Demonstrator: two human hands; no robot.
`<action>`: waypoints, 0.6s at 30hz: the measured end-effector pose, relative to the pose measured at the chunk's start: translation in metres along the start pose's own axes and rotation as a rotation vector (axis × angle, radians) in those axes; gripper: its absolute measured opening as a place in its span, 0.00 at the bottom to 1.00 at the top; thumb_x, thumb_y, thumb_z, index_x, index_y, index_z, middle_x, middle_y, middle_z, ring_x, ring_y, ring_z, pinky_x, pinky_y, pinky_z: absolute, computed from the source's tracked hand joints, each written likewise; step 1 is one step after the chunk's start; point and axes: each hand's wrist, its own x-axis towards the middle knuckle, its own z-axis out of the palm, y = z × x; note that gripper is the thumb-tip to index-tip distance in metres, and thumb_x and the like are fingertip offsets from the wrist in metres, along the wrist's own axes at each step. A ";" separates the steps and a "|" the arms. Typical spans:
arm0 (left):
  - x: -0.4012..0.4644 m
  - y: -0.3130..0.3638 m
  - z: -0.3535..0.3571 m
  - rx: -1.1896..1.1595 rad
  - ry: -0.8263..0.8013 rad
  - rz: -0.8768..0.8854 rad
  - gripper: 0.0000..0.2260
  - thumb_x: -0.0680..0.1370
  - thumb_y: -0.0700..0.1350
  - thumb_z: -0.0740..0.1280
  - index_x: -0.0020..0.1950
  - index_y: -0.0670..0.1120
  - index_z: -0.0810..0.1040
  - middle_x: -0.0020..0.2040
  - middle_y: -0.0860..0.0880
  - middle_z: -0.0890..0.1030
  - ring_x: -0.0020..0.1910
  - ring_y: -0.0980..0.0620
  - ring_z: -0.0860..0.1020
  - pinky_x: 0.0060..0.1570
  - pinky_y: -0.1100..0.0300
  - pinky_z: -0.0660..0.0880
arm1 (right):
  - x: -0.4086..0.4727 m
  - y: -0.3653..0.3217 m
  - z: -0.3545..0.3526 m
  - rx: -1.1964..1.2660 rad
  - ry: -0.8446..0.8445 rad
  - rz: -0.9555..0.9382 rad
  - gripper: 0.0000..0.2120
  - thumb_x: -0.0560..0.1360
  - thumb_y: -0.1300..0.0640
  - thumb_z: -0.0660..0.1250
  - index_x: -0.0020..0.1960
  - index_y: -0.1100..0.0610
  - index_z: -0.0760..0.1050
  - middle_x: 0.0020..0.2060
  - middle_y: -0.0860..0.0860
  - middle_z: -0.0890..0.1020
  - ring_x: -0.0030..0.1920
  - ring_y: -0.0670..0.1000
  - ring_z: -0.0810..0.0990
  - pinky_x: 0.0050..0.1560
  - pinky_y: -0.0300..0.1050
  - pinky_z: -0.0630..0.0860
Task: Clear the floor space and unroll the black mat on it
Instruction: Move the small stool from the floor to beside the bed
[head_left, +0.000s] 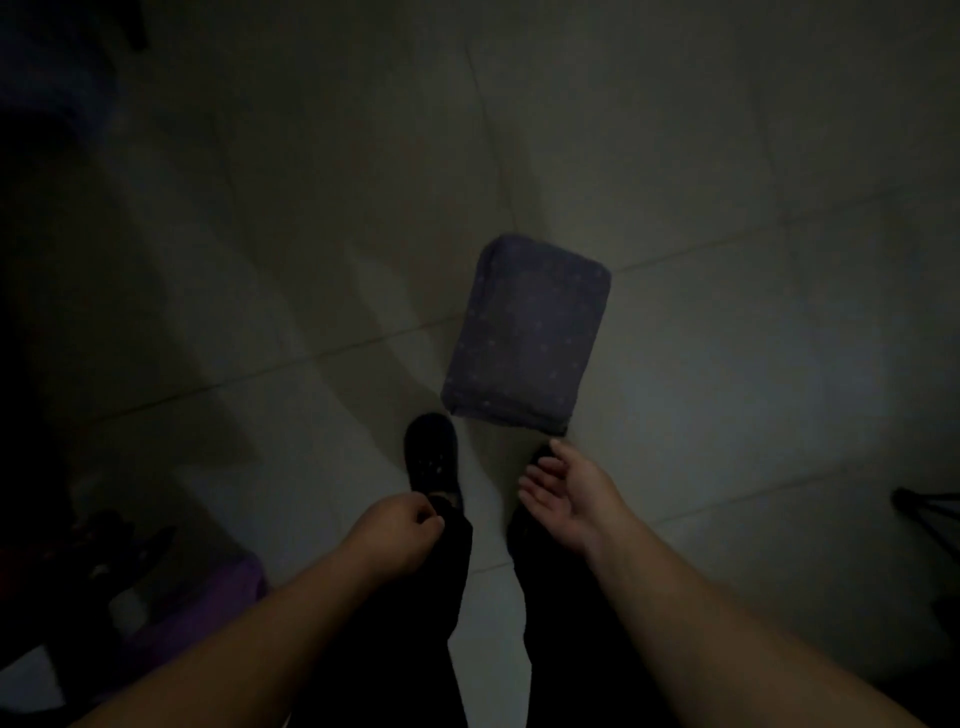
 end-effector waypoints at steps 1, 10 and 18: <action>0.020 -0.011 0.007 0.009 -0.021 -0.006 0.11 0.76 0.50 0.63 0.35 0.51 0.70 0.38 0.50 0.76 0.41 0.51 0.75 0.40 0.62 0.65 | 0.029 0.006 0.005 0.147 -0.011 0.031 0.18 0.77 0.49 0.65 0.58 0.63 0.72 0.57 0.61 0.76 0.50 0.58 0.78 0.46 0.51 0.77; 0.132 -0.069 0.031 0.175 -0.143 -0.057 0.11 0.78 0.50 0.60 0.37 0.49 0.70 0.40 0.50 0.73 0.42 0.52 0.72 0.40 0.62 0.63 | 0.168 0.001 0.058 0.755 -0.212 -0.081 0.41 0.62 0.36 0.76 0.68 0.56 0.71 0.64 0.58 0.75 0.63 0.60 0.75 0.64 0.62 0.73; 0.130 -0.093 0.028 0.094 -0.137 -0.100 0.10 0.78 0.48 0.62 0.39 0.46 0.74 0.34 0.53 0.74 0.41 0.52 0.75 0.36 0.62 0.64 | 0.197 -0.007 0.073 0.907 -0.193 -0.181 0.37 0.61 0.37 0.77 0.64 0.55 0.76 0.61 0.58 0.79 0.61 0.61 0.78 0.65 0.66 0.70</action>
